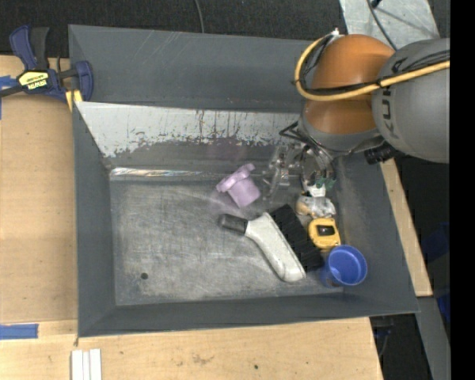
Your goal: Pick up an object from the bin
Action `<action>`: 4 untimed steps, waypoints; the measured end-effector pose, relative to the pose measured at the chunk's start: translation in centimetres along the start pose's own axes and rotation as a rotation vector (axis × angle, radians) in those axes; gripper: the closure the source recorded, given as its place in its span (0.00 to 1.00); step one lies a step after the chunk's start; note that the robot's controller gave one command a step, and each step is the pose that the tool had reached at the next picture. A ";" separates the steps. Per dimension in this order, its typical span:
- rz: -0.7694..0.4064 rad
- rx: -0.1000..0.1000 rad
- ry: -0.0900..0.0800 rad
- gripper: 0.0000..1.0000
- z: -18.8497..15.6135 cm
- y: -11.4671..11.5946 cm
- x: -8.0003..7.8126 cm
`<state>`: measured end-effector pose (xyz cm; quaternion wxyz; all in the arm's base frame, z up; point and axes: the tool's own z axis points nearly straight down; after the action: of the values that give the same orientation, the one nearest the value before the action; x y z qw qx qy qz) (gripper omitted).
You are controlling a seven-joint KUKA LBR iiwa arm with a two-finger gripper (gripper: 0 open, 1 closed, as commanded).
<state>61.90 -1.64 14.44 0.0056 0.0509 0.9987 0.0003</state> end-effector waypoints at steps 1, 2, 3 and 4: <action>-0.097 0.001 0.012 1.00 -1.3 -0.3 0.1; -0.120 0.000 0.007 1.00 -2.9 0.5 0.9; 0.050 0.001 0.008 1.00 -3.0 -0.9 2.1; -0.009 0.000 0.008 0.00 1.6 3.6 0.5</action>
Offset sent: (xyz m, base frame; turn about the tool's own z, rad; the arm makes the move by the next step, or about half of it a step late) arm -0.0164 0.0161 0.0329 -0.0346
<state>61.76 2.03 12.84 0.0015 0.0465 0.9989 0.0003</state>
